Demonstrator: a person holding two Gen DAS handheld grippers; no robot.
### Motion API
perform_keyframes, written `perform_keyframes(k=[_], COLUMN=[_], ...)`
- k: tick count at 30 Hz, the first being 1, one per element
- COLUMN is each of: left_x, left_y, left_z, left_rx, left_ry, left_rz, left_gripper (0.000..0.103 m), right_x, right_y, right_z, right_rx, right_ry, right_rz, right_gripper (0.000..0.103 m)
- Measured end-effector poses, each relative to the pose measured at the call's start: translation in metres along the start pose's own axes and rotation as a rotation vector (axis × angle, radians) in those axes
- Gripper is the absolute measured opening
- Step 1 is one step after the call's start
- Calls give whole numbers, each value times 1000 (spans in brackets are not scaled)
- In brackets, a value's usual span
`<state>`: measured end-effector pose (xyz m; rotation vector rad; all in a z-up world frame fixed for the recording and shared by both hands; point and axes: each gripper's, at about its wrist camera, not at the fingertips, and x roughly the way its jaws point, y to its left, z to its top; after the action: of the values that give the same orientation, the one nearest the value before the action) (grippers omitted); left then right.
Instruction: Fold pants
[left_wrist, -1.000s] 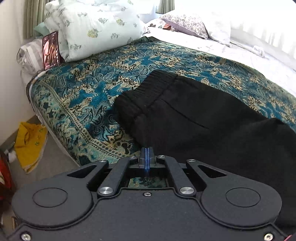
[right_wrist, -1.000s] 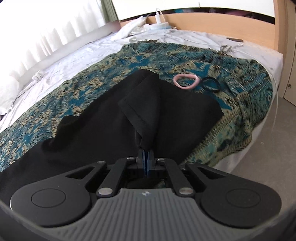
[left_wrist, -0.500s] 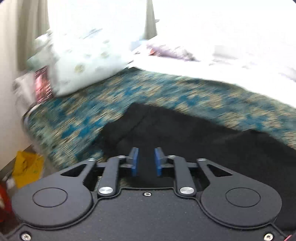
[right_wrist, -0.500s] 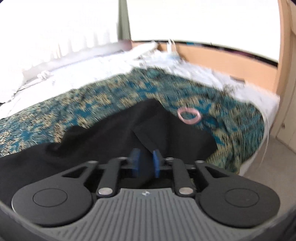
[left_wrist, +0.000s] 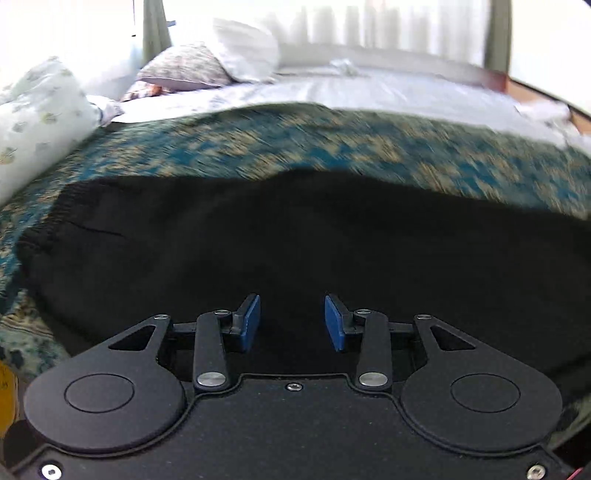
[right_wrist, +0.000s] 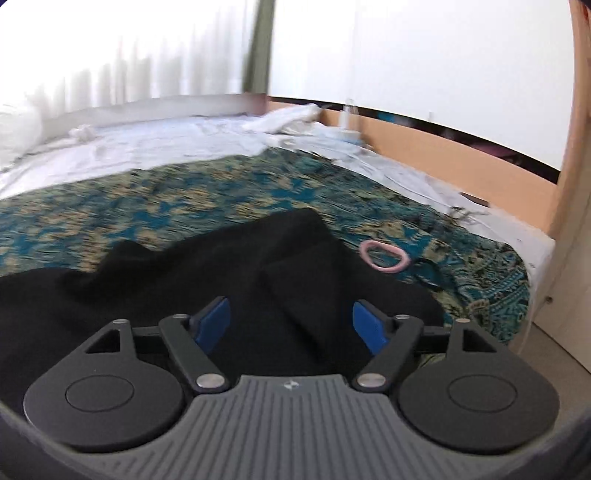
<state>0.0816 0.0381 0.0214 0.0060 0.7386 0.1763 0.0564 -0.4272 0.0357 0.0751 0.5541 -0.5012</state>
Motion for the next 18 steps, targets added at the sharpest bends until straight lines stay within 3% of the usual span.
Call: perform_keyframes(k=[5, 13, 15, 18], left_x=[-1, 0, 0, -1], left_y=[-18, -17, -19, -20], left_z=[-17, -17, -18, -17], left_rx=[71, 51, 61, 63], left_ry=[-32, -20, -22, -18], left_rz=[37, 34, 40, 35], left_gripper=[39, 41, 42, 42], right_x=[35, 36, 26, 9], right_y=[-13, -88, -97, -93], right_z=[-1, -6, -10, -12], right_rx=[-3, 334, 376, 377], right_ry=[42, 26, 1, -23], right_rz=[-74, -405, -415, -324], right_gripper=[85, 85, 85, 85])
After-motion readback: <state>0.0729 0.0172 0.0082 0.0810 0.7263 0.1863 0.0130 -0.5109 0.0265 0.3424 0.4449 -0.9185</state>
